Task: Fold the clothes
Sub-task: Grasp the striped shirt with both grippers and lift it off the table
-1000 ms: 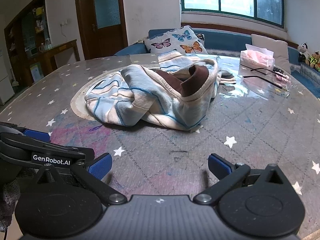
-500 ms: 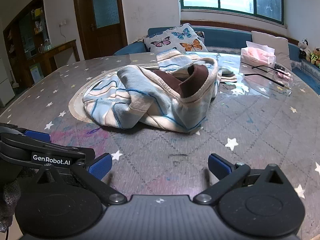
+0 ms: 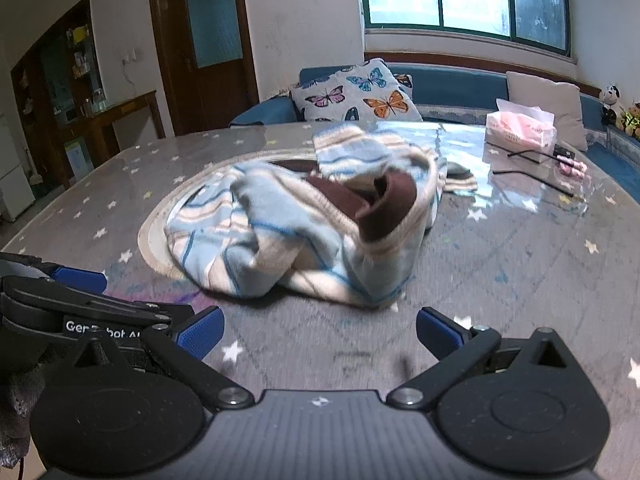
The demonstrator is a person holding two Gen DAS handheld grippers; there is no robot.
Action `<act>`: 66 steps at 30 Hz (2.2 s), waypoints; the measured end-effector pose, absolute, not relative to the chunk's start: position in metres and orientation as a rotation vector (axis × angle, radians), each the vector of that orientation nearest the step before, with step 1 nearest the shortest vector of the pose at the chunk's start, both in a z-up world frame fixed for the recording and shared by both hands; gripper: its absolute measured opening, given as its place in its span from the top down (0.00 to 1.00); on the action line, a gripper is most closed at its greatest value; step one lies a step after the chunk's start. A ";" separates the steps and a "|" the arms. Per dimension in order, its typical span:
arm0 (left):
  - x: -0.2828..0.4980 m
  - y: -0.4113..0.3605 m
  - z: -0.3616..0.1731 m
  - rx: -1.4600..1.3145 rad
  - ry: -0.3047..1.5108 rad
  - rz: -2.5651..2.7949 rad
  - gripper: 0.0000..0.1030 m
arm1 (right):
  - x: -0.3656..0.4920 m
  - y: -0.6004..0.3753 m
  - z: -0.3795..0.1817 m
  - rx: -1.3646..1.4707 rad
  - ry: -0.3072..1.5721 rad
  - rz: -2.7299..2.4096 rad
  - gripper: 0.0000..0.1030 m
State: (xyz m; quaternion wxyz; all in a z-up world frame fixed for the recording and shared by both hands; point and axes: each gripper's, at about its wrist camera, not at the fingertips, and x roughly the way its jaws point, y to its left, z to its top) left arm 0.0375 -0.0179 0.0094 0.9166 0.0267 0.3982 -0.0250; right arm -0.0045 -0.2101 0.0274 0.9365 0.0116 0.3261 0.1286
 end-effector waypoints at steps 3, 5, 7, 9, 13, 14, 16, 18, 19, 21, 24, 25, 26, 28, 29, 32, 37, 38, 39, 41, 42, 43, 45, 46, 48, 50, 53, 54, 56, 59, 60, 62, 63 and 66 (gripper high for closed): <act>0.043 -0.014 0.020 0.049 0.792 -0.053 0.00 | 0.002 -0.213 0.038 0.019 0.642 0.265 0.00; 0.048 -0.010 0.029 0.038 0.774 -0.052 0.00 | 0.007 -0.215 0.047 0.012 0.620 0.263 0.00; 0.054 -0.007 0.039 0.022 0.753 -0.049 0.00 | 0.012 -0.218 0.057 0.007 0.592 0.259 0.00; 0.063 -0.004 0.050 0.000 0.733 -0.049 0.00 | 0.020 -0.221 0.067 -0.002 0.563 0.251 0.01; 0.086 -0.002 0.066 -0.039 0.707 -0.040 0.00 | 0.044 -0.227 0.079 -0.024 0.531 0.202 0.01; 0.092 -0.003 0.069 -0.046 0.703 -0.041 0.00 | 0.052 -0.228 0.079 -0.034 0.530 0.182 0.02; 0.104 -0.008 0.073 -0.063 0.704 -0.062 0.00 | 0.067 -0.231 0.077 -0.058 0.543 0.143 0.02; 0.115 -0.016 0.071 -0.069 0.722 -0.087 0.01 | 0.081 -0.234 0.073 -0.079 0.569 0.120 0.03; 0.119 -0.021 0.069 -0.063 0.735 -0.099 0.01 | 0.085 -0.234 0.070 -0.089 0.583 0.113 0.03; 0.126 -0.031 0.061 -0.042 0.761 -0.121 0.01 | 0.092 -0.236 0.062 -0.112 0.612 0.106 0.03; 0.133 -0.043 0.044 -0.010 0.817 -0.161 0.12 | 0.090 -0.239 0.049 -0.141 0.651 0.102 0.03; 0.132 -0.044 0.039 -0.010 0.834 -0.178 0.19 | 0.088 -0.240 0.046 -0.149 0.659 0.101 0.03; 0.131 -0.045 0.034 -0.012 0.849 -0.194 0.29 | 0.086 -0.242 0.043 -0.156 0.665 0.097 0.03; 0.127 -0.044 0.028 -0.025 0.875 -0.233 0.50 | 0.080 -0.245 0.038 -0.167 0.679 0.089 0.03; 0.124 -0.042 0.025 -0.037 0.885 -0.257 0.65 | 0.078 -0.247 0.035 -0.170 0.688 0.086 0.03; 0.110 -0.035 0.020 -0.066 0.898 -0.305 0.87 | 0.071 -0.252 0.028 -0.188 0.715 0.080 0.03; 0.077 -0.023 0.016 -0.066 0.889 -0.331 0.94 | 0.054 -0.256 0.030 -0.192 0.714 0.092 0.03; 0.071 -0.020 0.016 -0.064 0.886 -0.332 0.95 | 0.051 -0.256 0.034 -0.187 0.704 0.100 0.03; 0.065 -0.018 0.016 -0.063 0.886 -0.332 0.95 | 0.047 -0.255 0.039 -0.187 0.688 0.111 0.03; 0.053 -0.012 0.013 -0.062 0.892 -0.331 0.95 | 0.045 -0.250 0.051 -0.201 0.653 0.138 0.03; 0.048 -0.009 0.012 -0.064 0.898 -0.328 0.95 | 0.045 -0.247 0.055 -0.207 0.641 0.149 0.03; 0.044 -0.006 0.010 -0.067 0.904 -0.325 0.95 | 0.048 -0.243 0.060 -0.214 0.628 0.169 0.03; 0.037 0.002 0.007 -0.080 0.915 -0.318 0.95 | 0.056 -0.233 0.066 -0.230 0.613 0.205 0.03; 0.035 0.006 0.006 -0.088 0.922 -0.316 0.95 | 0.061 -0.228 0.069 -0.238 0.607 0.222 0.03; 0.031 0.012 0.005 -0.097 0.929 -0.311 0.95 | 0.071 -0.217 0.069 -0.267 0.603 0.244 0.07; 0.028 0.018 0.005 -0.096 0.933 -0.302 0.94 | 0.084 -0.203 0.064 -0.303 0.617 0.257 0.10; 0.025 0.026 0.005 -0.090 0.935 -0.279 0.94 | 0.104 -0.186 0.054 -0.354 0.642 0.268 0.16; 0.025 0.029 0.005 -0.091 0.938 -0.270 0.95 | 0.110 -0.180 0.050 -0.375 0.648 0.268 0.19; 0.026 0.034 0.006 -0.093 0.936 -0.256 0.94 | 0.120 -0.173 0.041 -0.421 0.656 0.253 0.21; 0.027 0.037 0.012 -0.094 0.911 -0.246 0.91 | 0.129 -0.174 0.032 -0.436 0.673 0.229 0.46; 0.028 0.036 0.016 -0.094 0.897 -0.245 0.88 | 0.131 -0.176 0.029 -0.433 0.678 0.223 0.52; 0.034 0.034 0.021 -0.095 0.873 -0.241 0.62 | 0.133 -0.183 0.028 -0.412 0.687 0.211 0.67; 0.037 0.032 0.022 -0.092 0.861 -0.235 0.55 | 0.131 -0.189 0.029 -0.391 0.686 0.204 0.78; 0.051 0.021 0.023 -0.078 0.849 -0.232 0.48 | 0.125 -0.214 0.038 -0.327 0.657 0.140 0.93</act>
